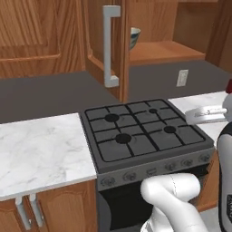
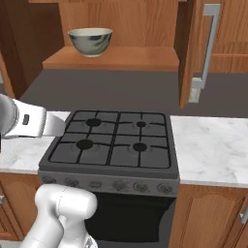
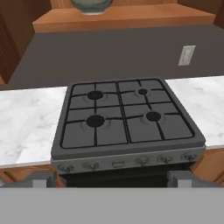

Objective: Pick up the bowls from the cabinet and place each bowl in front of a stool on the dining counter.

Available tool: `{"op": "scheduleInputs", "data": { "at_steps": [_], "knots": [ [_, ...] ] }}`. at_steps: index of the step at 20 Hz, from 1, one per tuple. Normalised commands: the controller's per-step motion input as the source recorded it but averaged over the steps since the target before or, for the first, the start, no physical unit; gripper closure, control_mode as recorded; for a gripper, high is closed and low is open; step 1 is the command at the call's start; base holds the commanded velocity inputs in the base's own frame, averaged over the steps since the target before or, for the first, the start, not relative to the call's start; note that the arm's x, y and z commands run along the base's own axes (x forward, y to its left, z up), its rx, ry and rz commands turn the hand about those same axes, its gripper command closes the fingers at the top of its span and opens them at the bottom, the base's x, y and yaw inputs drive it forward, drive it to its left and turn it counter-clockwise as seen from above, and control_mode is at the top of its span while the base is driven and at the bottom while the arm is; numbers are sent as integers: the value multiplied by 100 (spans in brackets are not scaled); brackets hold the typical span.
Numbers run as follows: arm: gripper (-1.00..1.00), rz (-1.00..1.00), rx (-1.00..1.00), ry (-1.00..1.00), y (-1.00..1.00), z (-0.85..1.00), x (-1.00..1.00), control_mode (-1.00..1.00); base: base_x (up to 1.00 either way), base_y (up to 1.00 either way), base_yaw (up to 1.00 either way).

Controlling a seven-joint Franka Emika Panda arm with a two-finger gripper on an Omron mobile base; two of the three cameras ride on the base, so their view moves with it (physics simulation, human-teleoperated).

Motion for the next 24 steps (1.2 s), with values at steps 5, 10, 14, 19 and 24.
{"op": "scheduleInputs", "data": {
  "at_steps": [5, 10, 14, 19, 24],
  "knots": [
    [-100, 0, 0, 0, 0, 0, 0, 100, 62, -38, 3],
    [-100, 0, 0, 0, 0, 0, 0, 100, 52, -36, 8],
    [-100, 0, 0, 0, 0, 0, 0, 100, 39, -13, 7],
    [-100, 0, 0, 0, 0, 0, 0, 100, 5, -1, 2],
    [-100, 0, 3, 0, -4, 2, 0, -100, 0, 0, 0]
  ]
}}
